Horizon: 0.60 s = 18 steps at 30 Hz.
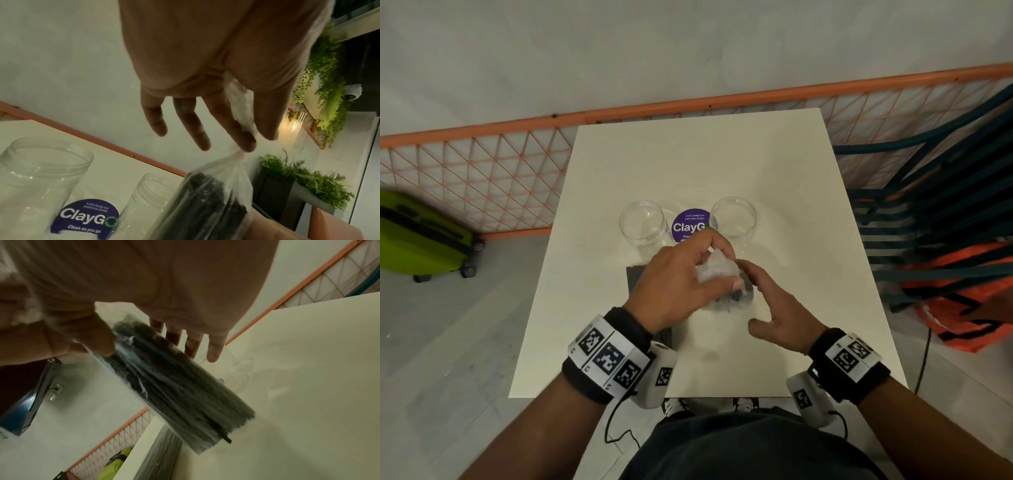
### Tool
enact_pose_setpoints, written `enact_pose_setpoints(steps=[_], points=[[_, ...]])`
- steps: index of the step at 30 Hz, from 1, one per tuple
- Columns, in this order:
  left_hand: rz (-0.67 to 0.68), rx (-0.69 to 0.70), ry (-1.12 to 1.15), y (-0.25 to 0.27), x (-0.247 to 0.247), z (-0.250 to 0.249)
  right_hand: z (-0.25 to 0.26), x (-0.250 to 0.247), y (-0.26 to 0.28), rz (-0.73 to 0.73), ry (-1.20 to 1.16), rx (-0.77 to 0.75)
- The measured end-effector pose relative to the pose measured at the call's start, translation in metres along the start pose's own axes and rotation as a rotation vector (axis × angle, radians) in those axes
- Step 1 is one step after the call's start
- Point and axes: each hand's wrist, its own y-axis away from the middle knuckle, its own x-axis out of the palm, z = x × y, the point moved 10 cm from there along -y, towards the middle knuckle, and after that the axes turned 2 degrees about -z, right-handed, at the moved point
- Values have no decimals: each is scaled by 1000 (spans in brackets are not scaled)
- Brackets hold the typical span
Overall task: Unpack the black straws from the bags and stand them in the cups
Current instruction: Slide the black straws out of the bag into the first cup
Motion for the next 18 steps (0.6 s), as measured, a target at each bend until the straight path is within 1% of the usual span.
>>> enact_pose_setpoints(steps=[1,3,6,8,9,10,14,16,18], points=[[6,7,24,0,3,-3,1,2,0,-3,18,15],[26,46,65,0,8,-12,-1,1,-3,-71,48,35],[40,84,78,1,6,-23,-7,-21,-10,-271,118,24],[2,102,77,0,-4,-25,-14,-45,-6,-419,72,50],[-15,104,83,-2,-8,-24,-15,-53,-4,-442,49,51],[-24,102,93,-3,-10,-22,-16,-55,-4,-418,50,38],[6,86,124,-8,3,-7,-8,-24,-4,-101,64,-2],[25,77,132,-9,14,-3,-5,-8,-3,-15,21,-8],[48,88,158,-11,24,-3,-3,4,-5,16,-39,9]])
